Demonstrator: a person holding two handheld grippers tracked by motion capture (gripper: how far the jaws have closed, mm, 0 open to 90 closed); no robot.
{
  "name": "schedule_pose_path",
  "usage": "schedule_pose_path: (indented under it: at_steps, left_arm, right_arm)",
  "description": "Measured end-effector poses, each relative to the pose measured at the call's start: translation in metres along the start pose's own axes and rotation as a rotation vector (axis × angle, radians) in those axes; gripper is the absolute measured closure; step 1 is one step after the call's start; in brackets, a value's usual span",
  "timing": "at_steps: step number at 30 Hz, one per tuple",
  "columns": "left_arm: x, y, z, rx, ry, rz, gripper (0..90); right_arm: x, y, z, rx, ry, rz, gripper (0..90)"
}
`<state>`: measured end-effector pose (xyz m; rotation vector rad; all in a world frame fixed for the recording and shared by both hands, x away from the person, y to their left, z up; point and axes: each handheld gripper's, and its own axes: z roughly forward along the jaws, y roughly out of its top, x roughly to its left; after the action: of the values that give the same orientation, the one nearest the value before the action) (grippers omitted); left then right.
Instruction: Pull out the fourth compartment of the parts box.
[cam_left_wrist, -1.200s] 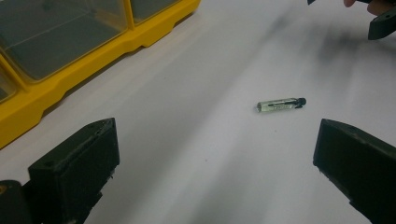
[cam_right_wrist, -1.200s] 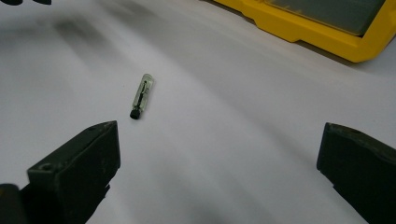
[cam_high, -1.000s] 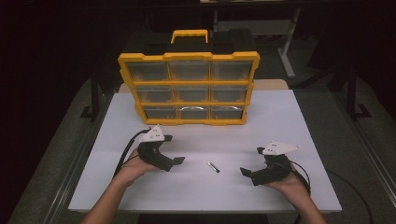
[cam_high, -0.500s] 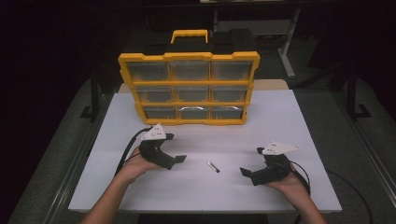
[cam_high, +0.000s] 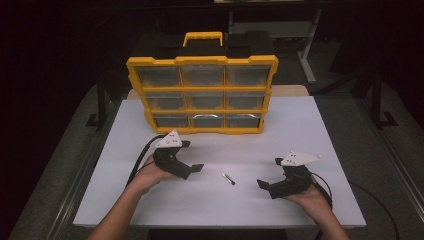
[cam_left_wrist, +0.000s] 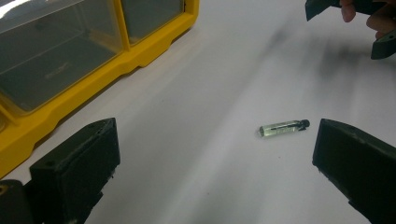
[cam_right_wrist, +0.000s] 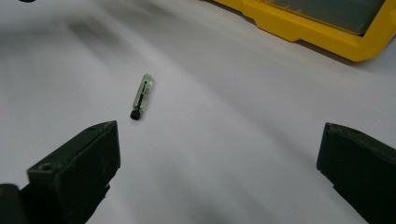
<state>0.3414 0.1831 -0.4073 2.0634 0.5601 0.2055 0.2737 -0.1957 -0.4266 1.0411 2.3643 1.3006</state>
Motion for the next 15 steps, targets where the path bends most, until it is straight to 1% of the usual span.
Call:
schedule_pose_path:
  at_steps: [1, 2, 3, 4, 6, 7, 15]
  left_arm:
    - [-0.0001, 0.0011, 0.0008, -0.003, -0.001, 0.001, 0.9]
    - [0.0004, 0.0019, 0.0009, 0.001, -0.002, 0.011, 0.9]
    - [0.0000, 0.0025, 0.0017, -0.006, -0.003, 0.005, 0.9]
    - [0.0001, 0.0033, 0.0021, -0.004, -0.002, 0.009, 0.9]
    - [-0.0008, 0.0047, 0.0033, -0.008, -0.004, 0.005, 0.9]
    - [-0.0015, 0.0054, 0.0048, -0.020, -0.007, 0.001, 0.9]
    - [-0.0005, 0.0082, 0.0098, -0.016, -0.014, 0.009, 0.8]
  right_arm:
    - [0.0000, 0.0000, 0.0001, 0.001, 0.001, 0.000, 0.0]
    - [-0.0005, -0.0001, 0.0006, 0.004, 0.000, -0.003, 0.0]
    - [-0.0005, -0.0001, 0.0006, 0.004, 0.000, -0.003, 0.0]
    - [-0.0006, -0.0002, 0.0007, 0.004, 0.000, -0.006, 0.0]
    - [-0.0004, -0.0002, 0.0006, 0.005, 0.001, -0.003, 0.0]
    - [0.0002, 0.0001, 0.0007, 0.007, 0.000, 0.001, 0.0]
    - [-0.0009, -0.0002, 0.0009, 0.006, 0.001, -0.004, 0.0]
